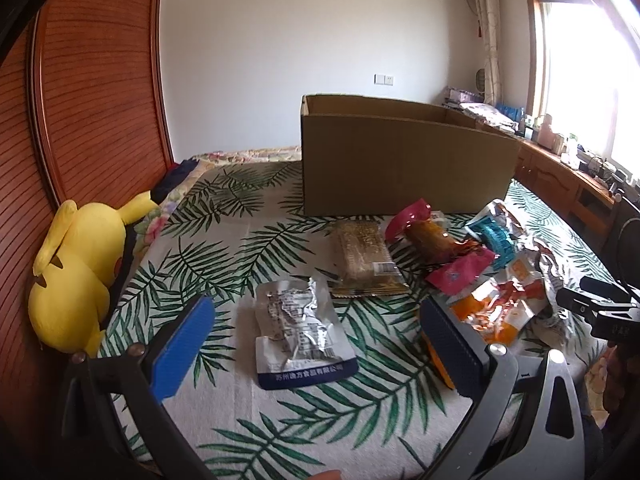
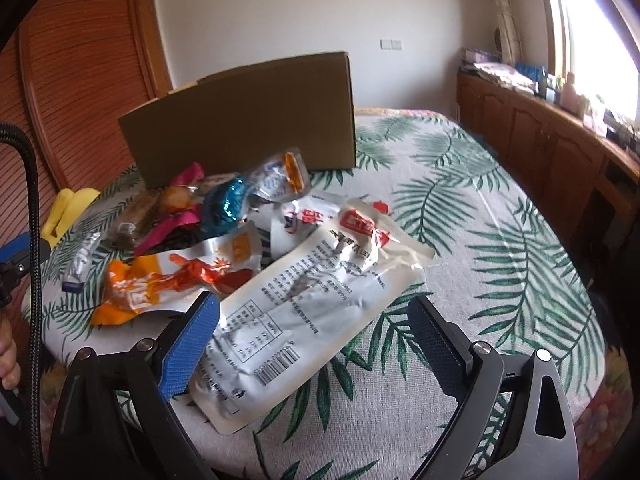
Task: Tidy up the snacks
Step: 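Move both grippers toward the snack packets on the bed, then grasp the silver foil pouch with left gripper while right gripper grasps white pouch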
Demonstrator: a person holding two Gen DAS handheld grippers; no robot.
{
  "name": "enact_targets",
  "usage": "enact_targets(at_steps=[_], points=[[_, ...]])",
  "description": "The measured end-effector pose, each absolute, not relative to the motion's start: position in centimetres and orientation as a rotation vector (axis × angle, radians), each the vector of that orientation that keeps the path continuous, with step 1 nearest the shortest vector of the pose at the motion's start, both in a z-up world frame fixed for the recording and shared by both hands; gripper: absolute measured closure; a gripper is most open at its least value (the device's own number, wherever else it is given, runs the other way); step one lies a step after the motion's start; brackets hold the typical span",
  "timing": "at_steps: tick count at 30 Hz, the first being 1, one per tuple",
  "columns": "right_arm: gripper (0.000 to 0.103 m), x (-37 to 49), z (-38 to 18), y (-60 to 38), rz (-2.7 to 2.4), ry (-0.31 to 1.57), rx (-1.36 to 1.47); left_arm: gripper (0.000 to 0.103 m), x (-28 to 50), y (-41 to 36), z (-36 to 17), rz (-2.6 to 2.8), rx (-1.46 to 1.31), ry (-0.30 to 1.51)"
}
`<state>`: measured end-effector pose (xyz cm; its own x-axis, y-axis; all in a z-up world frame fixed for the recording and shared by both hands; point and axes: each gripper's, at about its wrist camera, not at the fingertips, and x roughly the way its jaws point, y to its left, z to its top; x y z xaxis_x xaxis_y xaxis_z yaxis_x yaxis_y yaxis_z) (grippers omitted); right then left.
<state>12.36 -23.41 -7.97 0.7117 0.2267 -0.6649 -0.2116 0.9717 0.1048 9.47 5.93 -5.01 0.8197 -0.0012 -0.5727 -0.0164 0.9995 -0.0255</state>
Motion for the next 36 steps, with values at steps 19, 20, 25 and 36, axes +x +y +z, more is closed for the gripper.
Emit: enact_targets(at_steps=[19, 20, 25, 36], points=[[0.006, 13.4, -9.0, -23.4, 0.258, 0.751, 0.036, 0.011, 15.3, 9.0, -8.3, 0.009, -0.115, 0.817], [0.006, 13.4, -9.0, -23.4, 0.259, 0.749, 0.036, 0.014, 15.5, 9.1, -8.5, 0.007, -0.121, 0.828], [0.005, 13.2, -9.2, -23.5, 0.261, 0.741, 0.032, 0.016, 16.1, 8.9, -9.3, -0.009, -0.121, 0.866], [0.005, 14.7, -8.9, -23.8, 0.276, 0.79, 0.015, 0.044, 16.2, 9.1, -9.0, -0.039, -0.1, 0.862]])
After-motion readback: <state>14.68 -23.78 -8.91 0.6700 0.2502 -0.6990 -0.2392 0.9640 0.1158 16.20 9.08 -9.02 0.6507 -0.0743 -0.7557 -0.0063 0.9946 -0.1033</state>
